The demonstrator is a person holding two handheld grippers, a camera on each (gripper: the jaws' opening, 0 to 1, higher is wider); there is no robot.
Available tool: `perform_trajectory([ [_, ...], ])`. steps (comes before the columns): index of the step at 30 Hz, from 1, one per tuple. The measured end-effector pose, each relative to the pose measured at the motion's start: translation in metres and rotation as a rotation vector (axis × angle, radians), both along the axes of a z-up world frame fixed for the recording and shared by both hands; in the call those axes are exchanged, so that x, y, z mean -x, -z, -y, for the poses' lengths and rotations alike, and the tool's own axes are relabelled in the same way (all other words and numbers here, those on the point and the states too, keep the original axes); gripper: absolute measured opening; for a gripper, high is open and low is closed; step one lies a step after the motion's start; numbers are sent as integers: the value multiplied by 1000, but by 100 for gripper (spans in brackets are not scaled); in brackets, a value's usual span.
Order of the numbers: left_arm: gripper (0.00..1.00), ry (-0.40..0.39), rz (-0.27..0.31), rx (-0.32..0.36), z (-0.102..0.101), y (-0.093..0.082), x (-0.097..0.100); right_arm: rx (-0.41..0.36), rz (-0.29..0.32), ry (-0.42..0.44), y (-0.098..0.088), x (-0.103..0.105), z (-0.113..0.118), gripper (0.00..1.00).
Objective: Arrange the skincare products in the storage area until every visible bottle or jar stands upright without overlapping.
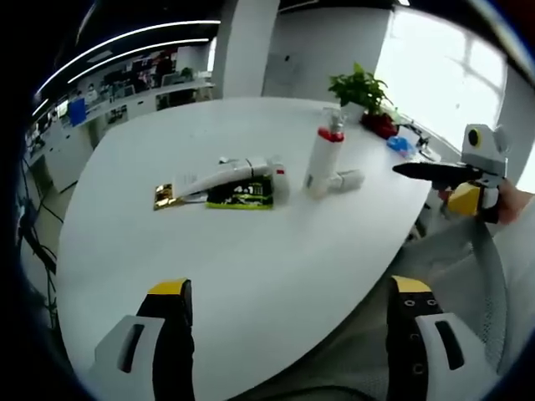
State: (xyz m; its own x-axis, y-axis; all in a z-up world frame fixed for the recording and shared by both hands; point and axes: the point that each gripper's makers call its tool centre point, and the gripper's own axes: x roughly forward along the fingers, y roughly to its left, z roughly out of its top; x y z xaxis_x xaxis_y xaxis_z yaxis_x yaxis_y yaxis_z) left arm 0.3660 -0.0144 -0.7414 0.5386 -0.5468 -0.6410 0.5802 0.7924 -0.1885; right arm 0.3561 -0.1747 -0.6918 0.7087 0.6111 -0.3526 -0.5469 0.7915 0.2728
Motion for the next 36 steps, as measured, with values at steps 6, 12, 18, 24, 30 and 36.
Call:
perform_trajectory([
  [6, 93, 3, 3, -11, 5, -4, -8, 32, -3, -17, 5, 1, -1, 93],
  [12, 89, 42, -14, -32, 4, 1, -13, 78, -13, -11, 12, 0, 2, 92],
  [18, 87, 113, -14, -38, 7, 9, -20, 117, -24, -42, 17, 2, 0, 92],
  [24, 80, 164, -10, -47, 13, 7, -29, 181, 1, -45, 19, 3, 1, 90],
  [30, 74, 224, -35, -73, 27, 12, -34, 208, -9, -29, 23, 2, 5, 90],
  [36, 69, 202, -36, -101, 49, 17, -56, 200, 5, -32, 20, 1, 3, 90],
])
